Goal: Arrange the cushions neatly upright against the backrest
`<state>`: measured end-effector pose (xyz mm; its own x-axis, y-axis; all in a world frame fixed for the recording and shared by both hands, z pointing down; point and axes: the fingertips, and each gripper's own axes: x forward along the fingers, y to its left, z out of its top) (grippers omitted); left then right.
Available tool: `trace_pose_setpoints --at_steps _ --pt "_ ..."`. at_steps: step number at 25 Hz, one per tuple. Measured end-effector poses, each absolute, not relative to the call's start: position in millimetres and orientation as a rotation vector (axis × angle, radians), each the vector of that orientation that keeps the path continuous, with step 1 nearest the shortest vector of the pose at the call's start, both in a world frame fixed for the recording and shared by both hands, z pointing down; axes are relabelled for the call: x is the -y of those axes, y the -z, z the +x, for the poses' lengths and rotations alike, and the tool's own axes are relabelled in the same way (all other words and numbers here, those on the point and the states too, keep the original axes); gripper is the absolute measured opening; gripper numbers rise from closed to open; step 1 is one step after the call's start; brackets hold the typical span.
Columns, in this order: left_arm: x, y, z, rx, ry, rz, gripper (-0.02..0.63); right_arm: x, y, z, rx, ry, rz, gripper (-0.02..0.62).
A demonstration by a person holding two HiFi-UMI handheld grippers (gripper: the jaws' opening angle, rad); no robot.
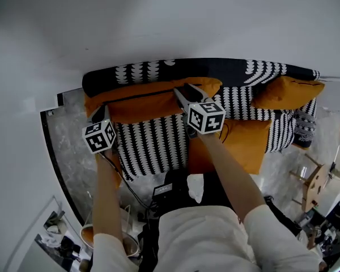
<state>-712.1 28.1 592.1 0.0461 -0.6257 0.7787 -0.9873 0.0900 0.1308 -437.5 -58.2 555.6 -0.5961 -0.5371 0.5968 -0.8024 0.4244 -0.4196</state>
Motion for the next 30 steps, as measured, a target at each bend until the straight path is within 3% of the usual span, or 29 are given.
trace_pose_setpoints --at_steps 5,14,16,19,21,30 --pt "3 -609 -718 1.659 -0.686 1.587 0.034 48 -523 -419 2.375 -0.819 1.07 0.156" --pt "11 -615 -720 1.663 -0.724 1.556 0.044 13 -548 -345 2.237 -0.792 1.117 0.156" --pt "5 -609 -721 1.692 -0.728 1.551 0.073 11 -547 -347 2.243 -0.782 1.114 0.156" --pt "-10 -597 -721 1.716 -0.694 1.556 0.173 6 -545 -354 2.243 -0.756 1.094 0.16" --pt "-24 -587 -717 1.747 -0.666 1.555 0.18 5 -544 -357 2.24 -0.753 1.089 0.161" --pt "-59 -603 -597 1.617 -0.632 1.641 0.18 -39 -539 -346 2.221 -0.83 1.045 0.163"
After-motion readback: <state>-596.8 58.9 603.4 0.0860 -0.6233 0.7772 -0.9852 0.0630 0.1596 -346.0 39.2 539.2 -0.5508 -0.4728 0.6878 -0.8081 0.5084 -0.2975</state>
